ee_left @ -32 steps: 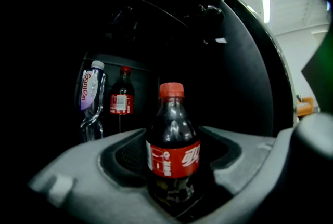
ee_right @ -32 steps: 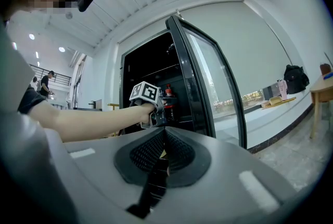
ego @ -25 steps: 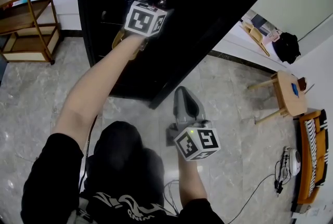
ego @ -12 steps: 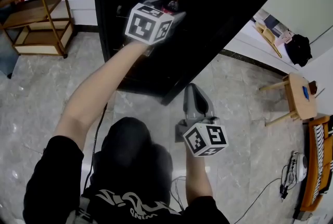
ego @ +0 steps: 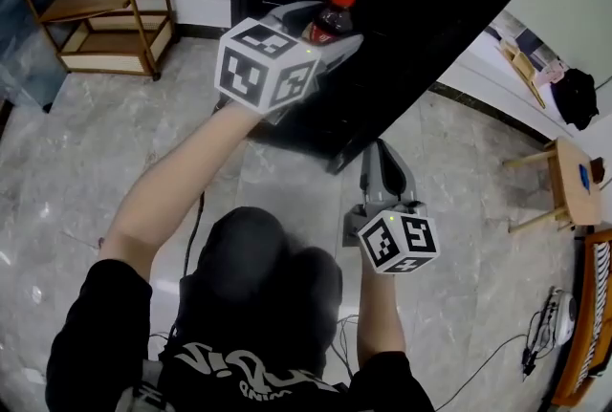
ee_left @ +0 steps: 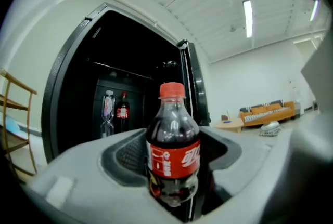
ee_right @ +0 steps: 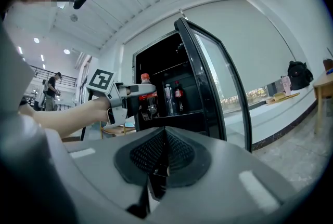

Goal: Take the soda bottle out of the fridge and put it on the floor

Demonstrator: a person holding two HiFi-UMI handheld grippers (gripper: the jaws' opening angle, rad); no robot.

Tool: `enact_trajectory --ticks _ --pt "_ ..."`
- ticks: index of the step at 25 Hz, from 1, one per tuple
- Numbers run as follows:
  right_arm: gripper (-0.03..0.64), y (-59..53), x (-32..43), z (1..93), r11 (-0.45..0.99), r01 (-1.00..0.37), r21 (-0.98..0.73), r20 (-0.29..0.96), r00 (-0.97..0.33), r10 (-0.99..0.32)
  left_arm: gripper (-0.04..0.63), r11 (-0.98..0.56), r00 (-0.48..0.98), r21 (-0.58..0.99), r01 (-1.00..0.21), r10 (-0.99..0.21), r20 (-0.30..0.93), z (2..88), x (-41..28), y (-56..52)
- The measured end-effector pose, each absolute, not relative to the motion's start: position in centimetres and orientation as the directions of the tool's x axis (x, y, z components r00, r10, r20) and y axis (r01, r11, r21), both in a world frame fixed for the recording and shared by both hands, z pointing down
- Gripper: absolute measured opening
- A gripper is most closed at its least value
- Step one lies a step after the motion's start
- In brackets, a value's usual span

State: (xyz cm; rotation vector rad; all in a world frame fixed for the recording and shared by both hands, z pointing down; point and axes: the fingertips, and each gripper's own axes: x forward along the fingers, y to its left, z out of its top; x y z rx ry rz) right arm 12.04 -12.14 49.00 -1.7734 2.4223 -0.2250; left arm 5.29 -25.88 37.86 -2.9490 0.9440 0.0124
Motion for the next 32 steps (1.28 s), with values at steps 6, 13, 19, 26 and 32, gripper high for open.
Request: enact_trajectory --ticks 6,13,19,26,32 --pt "-0.003 -8.7 10.4 50.2 0.325 -0.925 -0.195 -0.017 -0.328 -0.944 0.302 -0.808 0.808 -0.033 -0.589 -0.589 -0.017 40.5 3.6 -21.3" --pt "-0.003 -6.5 10.4 53.3 0.320 -0.926 -0.202 0.003 -0.327 -0.945 0.302 -0.815 0.815 -0.015 -0.580 -0.579 -0.012 44.6 3.6 -18.8" --pt "-0.003 -6.3 10.2 57.1 0.338 -0.922 -0.190 0.011 -0.346 -0.938 0.302 -0.812 0.812 -0.007 -0.583 -0.583 -0.001 49.8 3.8 -17.6" --pt "-0.003 -6.2 10.2 61.3 0.367 -0.910 -0.192 0.022 -0.377 -0.926 0.302 -0.808 0.809 0.018 -0.588 -0.588 0.022 56.3 4.0 -17.0" --pt "-0.003 -6.2 11.2 65.0 0.389 -0.898 -0.207 -0.005 -0.396 -0.918 0.302 -0.810 0.810 0.033 -0.586 -0.585 0.039 62.5 4.4 -17.1"
